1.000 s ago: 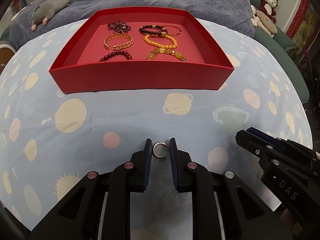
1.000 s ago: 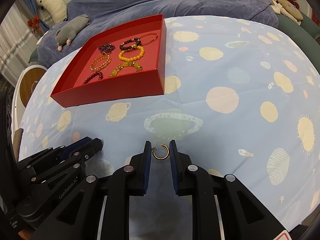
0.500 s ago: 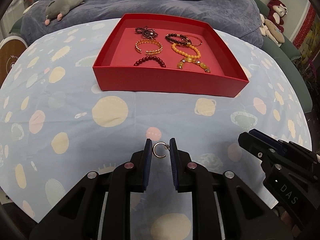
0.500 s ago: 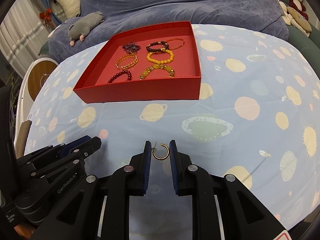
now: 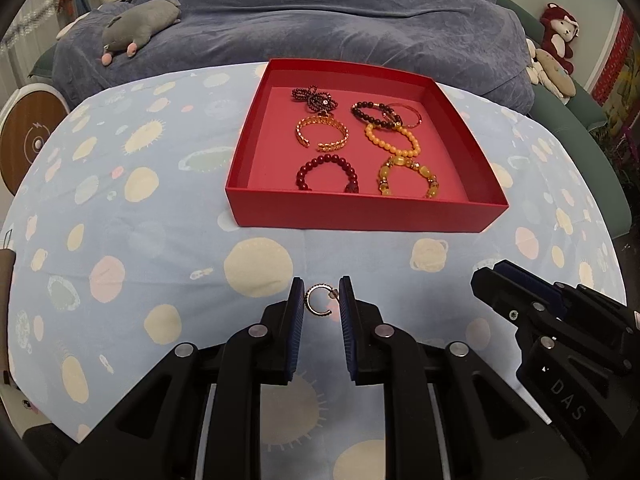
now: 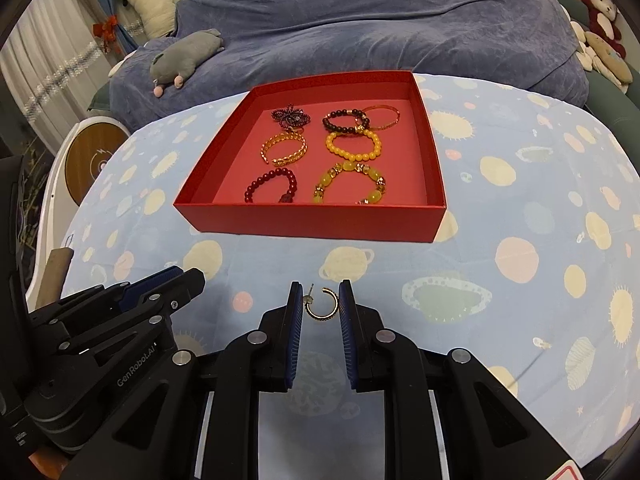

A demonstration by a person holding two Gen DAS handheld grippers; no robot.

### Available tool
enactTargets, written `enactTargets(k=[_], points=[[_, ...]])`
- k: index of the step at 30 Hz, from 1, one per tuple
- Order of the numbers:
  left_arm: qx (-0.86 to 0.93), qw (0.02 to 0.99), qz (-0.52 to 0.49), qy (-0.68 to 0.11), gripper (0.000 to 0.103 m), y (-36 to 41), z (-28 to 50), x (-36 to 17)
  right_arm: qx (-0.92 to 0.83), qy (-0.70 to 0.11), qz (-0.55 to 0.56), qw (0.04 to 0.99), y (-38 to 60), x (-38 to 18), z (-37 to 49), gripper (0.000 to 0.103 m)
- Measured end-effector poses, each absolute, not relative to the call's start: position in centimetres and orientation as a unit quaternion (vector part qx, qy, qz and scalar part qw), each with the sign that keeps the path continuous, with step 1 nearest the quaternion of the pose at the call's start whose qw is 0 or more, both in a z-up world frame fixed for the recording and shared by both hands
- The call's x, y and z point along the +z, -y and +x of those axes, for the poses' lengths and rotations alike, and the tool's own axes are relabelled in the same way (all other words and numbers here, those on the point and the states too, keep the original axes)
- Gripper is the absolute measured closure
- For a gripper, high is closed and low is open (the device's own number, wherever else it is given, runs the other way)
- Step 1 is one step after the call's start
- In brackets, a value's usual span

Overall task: Organize jewelry
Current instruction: 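Carry both earrings into the red box and open both tools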

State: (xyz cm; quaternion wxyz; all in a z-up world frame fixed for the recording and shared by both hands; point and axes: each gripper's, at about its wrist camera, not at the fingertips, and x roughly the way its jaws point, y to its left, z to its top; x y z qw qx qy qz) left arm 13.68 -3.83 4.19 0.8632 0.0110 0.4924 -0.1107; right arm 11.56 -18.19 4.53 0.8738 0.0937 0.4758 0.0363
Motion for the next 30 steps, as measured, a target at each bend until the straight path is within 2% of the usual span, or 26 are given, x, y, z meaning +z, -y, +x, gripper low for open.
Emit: enactTargets(k=[18,30], points=[[-0.119,0.884,0.014,-0.451,0.085,5.2,21.8,7.3,0.031,-0.438,0.086,0.894,19.9,6.9,19.9,0.086],[-0.119,0.884,0.026,-0.451,0.085,7.4,27.1,6.1,0.028,-0.442,0.091,0.892,20.4,5.4,24.9,0.086]])
